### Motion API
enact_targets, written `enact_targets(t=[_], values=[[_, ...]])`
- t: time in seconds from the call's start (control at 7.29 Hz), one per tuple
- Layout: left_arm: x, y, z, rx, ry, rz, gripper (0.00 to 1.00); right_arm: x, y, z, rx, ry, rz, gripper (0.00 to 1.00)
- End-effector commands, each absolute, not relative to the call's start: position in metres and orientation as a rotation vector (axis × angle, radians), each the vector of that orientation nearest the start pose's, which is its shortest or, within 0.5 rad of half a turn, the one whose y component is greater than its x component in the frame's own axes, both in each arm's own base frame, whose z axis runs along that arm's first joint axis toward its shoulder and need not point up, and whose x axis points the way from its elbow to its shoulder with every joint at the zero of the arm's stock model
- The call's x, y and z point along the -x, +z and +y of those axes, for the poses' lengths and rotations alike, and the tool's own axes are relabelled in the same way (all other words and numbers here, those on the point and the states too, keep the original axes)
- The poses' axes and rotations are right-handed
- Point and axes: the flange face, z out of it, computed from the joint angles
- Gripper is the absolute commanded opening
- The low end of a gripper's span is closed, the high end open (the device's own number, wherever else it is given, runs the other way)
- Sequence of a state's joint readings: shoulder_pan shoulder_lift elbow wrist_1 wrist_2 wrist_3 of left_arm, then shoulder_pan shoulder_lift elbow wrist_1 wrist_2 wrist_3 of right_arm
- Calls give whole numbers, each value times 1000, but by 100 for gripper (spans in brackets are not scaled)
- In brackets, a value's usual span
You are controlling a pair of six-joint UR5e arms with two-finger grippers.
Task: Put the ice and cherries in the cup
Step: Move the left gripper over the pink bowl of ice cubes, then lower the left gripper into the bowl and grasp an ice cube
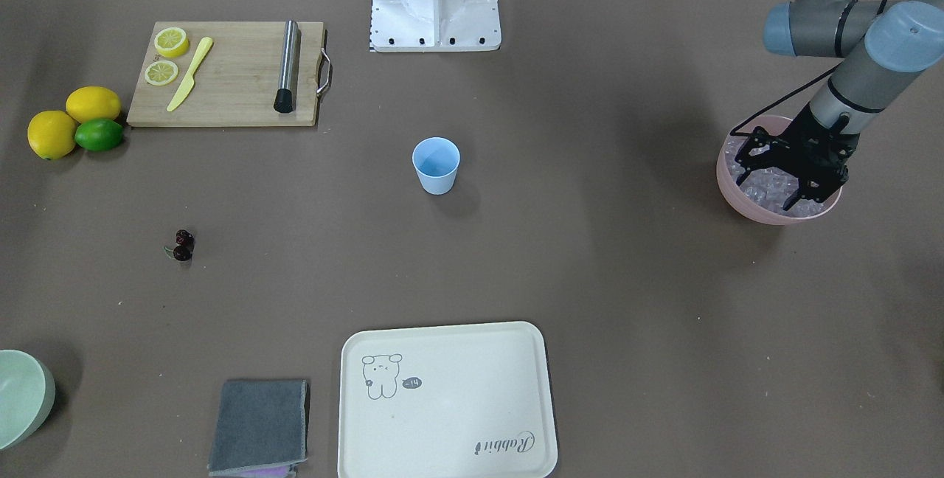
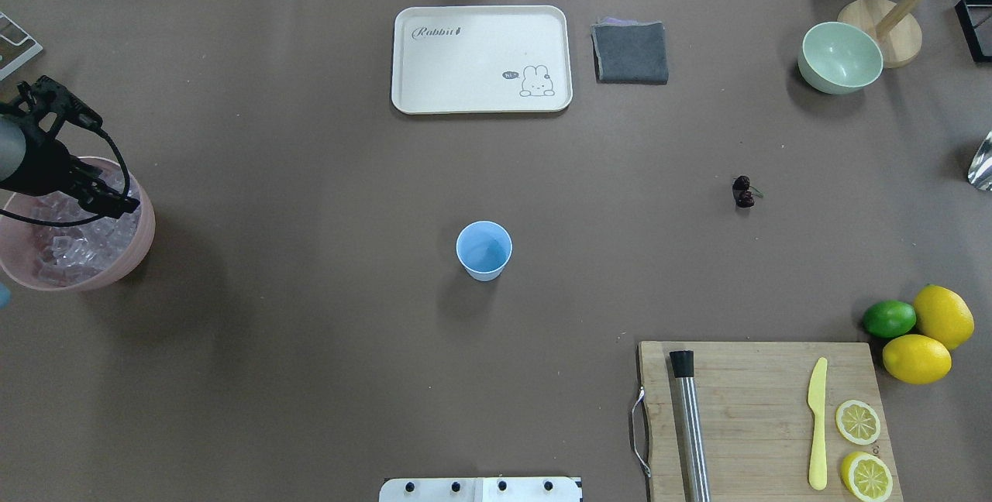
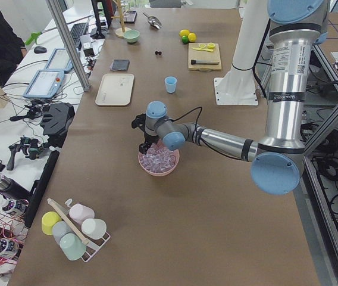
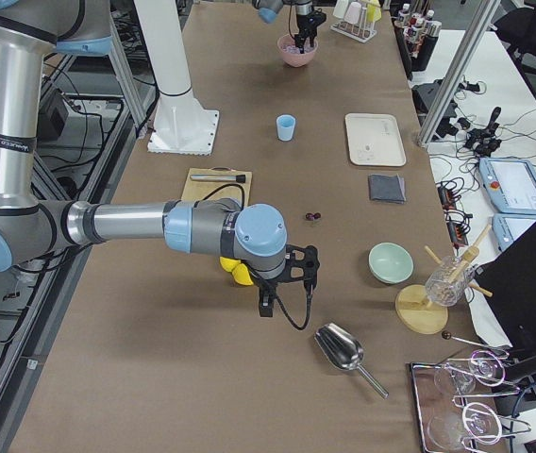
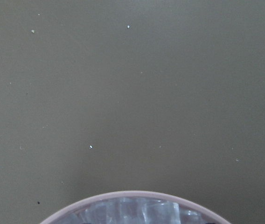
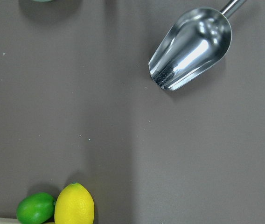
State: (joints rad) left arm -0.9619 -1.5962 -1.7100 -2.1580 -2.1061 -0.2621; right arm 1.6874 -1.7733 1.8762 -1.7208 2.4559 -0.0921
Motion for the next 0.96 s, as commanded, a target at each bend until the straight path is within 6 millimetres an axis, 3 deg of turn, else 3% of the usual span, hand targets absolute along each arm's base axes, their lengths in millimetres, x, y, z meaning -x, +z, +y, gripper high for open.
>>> enact_targets(t=[0.0,0.69,0.82], values=[[-234,520,-479,-451,525,778,85,-103,603,-393,-56,40,-884,100],[-246,522,-474,-441,547,782,78,-103,600,-399,-62,37,-882,100],[-246,522,-474,-440,546,784,61,-103,600,-399,-62,37,-882,100]])
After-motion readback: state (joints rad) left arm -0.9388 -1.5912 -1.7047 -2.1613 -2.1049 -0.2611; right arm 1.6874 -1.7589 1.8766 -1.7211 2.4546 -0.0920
